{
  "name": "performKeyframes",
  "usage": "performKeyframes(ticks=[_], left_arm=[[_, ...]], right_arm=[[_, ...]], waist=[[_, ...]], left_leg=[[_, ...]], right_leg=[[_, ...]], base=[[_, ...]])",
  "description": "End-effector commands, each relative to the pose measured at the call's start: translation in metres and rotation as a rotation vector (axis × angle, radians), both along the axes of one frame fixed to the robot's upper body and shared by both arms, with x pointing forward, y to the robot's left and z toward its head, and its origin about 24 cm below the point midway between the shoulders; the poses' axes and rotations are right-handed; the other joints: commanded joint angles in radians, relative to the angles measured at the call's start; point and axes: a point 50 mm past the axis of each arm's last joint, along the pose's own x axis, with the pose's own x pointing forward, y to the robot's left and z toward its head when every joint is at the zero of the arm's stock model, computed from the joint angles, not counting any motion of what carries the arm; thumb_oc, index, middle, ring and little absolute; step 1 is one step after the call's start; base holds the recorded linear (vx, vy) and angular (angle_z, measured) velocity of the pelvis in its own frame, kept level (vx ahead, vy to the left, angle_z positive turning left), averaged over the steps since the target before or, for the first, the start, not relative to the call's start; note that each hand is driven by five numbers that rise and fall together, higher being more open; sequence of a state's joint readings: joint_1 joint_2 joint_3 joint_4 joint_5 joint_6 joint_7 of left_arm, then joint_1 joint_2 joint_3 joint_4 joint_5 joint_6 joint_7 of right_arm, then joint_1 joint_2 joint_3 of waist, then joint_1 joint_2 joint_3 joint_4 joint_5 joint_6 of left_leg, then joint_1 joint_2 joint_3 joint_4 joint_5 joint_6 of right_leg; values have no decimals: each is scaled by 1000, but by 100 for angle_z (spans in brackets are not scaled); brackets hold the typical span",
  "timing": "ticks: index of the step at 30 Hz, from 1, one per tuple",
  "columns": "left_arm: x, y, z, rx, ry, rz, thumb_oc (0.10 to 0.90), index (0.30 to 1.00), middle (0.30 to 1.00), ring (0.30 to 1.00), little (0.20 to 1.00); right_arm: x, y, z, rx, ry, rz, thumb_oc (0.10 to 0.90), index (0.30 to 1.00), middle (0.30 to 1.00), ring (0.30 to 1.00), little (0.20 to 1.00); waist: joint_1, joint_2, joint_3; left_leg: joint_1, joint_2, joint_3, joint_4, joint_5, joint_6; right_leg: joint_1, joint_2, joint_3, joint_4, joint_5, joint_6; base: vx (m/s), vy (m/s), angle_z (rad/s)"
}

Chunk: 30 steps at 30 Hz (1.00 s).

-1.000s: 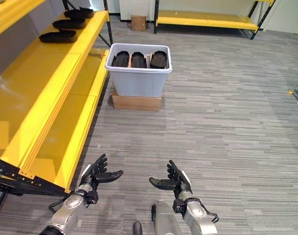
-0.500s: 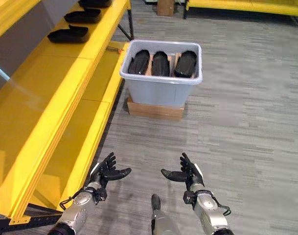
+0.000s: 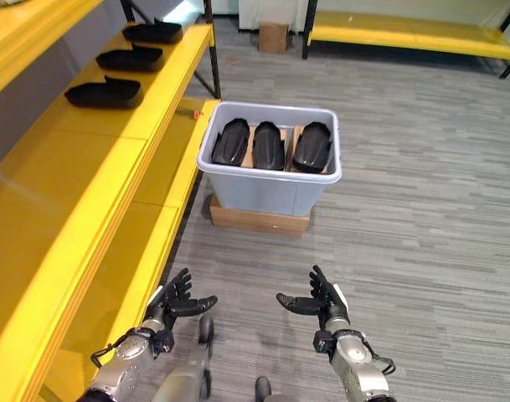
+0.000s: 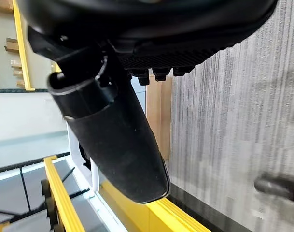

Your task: Move parts from the plastic box to the shelf.

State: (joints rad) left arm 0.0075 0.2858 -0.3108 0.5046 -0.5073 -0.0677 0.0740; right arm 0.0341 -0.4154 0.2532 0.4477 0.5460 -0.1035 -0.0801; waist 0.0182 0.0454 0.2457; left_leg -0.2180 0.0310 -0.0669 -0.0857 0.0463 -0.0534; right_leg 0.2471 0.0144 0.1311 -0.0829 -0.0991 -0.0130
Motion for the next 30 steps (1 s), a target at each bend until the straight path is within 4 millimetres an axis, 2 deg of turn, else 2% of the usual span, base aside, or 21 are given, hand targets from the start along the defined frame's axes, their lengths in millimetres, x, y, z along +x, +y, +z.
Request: performKeyframes(ticks=[1, 6, 9, 16, 17, 19, 20, 21, 22, 24, 25, 26, 28, 30], left_arm=[[32, -10, 44, -60, -252, -28, 900, 1000, 1000, 1000, 1000], [39, -4, 50, -28, -274, -6, 900, 1000, 1000, 1000, 1000], [44, 0, 56, -11, -294, 17, 900, 1000, 1000, 1000, 1000], [46, 3, 56, 1, -294, 29, 900, 1000, 1000, 1000, 1000], [46, 3, 57, 0, -296, 29, 900, 1000, 1000, 1000, 1000], [46, 2, 57, -3, -298, 28, 900, 1000, 1000, 1000, 1000], [45, 1, 57, -4, -298, 23, 900, 1000, 1000, 1000, 1000], [46, 1, 58, -1, -302, 16, 900, 1000, 1000, 1000, 1000], [46, 1, 58, -1, -302, 16, 900, 1000, 1000, 1000, 1000], [48, 0, 61, 4, -310, 4, 900, 1000, 1000, 1000, 1000], [48, 0, 62, 7, -313, -1, 900, 1000, 1000, 1000, 1000], [49, -1, 63, 6, -318, -3, 900, 1000, 1000, 1000, 1000], [49, -1, 62, 13, -310, -10, 900, 1000, 1000, 1000, 1000], [51, -2, 62, 4, -310, -9, 900, 1000, 1000, 1000, 1000]], right_arm=[[22, 9, 35, 0, -211, 59, 900, 1000, 1000, 1000, 1000], [31, 25, 35, 51, -218, 72, 900, 1000, 1000, 1000, 1000], [38, 35, 40, 62, -233, 103, 900, 1000, 1000, 1000, 1000], [42, 41, 43, 71, -243, 119, 900, 1000, 1000, 1000, 1000], [43, 43, 45, 76, -252, 128, 900, 1000, 1000, 1000, 1000], [43, 44, 46, 78, -257, 132, 900, 1000, 1000, 1000, 1000], [43, 45, 46, 80, -259, 136, 900, 1000, 1000, 1000, 1000], [43, 47, 49, 87, -271, 144, 900, 1000, 1000, 1000, 1000], [43, 47, 49, 87, -271, 144, 900, 1000, 1000, 1000, 1000], [44, 50, 51, 98, -282, 155, 900, 1000, 1000, 1000, 1000], [44, 51, 52, 100, -288, 160, 900, 1000, 1000, 1000, 1000], [43, 52, 52, 99, -288, 161, 900, 1000, 1000, 1000, 1000], [42, 52, 52, 99, -290, 156, 900, 1000, 1000, 1000, 1000], [44, 53, 53, 108, -291, 150, 900, 1000, 1000, 1000, 1000]], waist=[[9, -44, -78], [20, -71, -115], [22, -82, -124], [19, -97, -129], [22, -107, -131], [22, -108, -131], [20, -106, -129], [10, -99, -112], [10, -99, -113], [-9, -80, -79], [-18, -69, -60], [-24, -52, -43], [-39, -26, -27], [-45, -11, -19]], left_leg=[[14, -19, 27, 8, 162, -1], [11, -38, 77, 62, 104, 39], [11, -49, 103, 71, 72, 63], [4, -63, 134, 106, 21, 84], [0, -72, 135, 133, -10, 95], [1, -77, 131, 138, -21, 100], [6, -81, 125, 141, -30, 105], [24, -88, 108, 139, -42, 116], [23, -88, 108, 139, -42, 116], [58, -88, 91, 132, -52, 131], [78, -82, 85, 133, -57, 138], [94, -74, 83, 133, -63, 143], [137, -65, 80, 120, -69, 146], [167, -61, 79, 115, -77, 134]], right_leg=[[-22, 1, -75, 71, -42, 46], [-45, -64, -66, 110, -46, 85], [-78, -91, -47, 140, -6, 107], [-100, -122, -39, 152, 59, 136], [-108, -135, -35, 170, 103, 153], [-118, -136, -32, 198, 120, 159], [-134, -132, -28, 236, 136, 163], [-199, -108, -14, 362, 194, 170], [-201, -107, -14, 364, 194, 170], [-285, -79, -20, 532, 255, 167], [-318, -62, -30, 616, 258, 161], [-356, -65, -59, 678, 242, 150], [-431, -87, -113, 713, 188, 126], [-453, -125, -139, 582, 114, 106]], base=[[276, 145, -75], [203, 130, -47], [120, 124, -46], [66, 59, -20], [39, 46, -9], [44, 53, -15], [21, 84, -10], [-1, 64, 0], [-27, 76, 6], [3, 88, 11], [61, 122, 10], [98, 129, 12], [145, 96, 13], [162, 2, 14]])
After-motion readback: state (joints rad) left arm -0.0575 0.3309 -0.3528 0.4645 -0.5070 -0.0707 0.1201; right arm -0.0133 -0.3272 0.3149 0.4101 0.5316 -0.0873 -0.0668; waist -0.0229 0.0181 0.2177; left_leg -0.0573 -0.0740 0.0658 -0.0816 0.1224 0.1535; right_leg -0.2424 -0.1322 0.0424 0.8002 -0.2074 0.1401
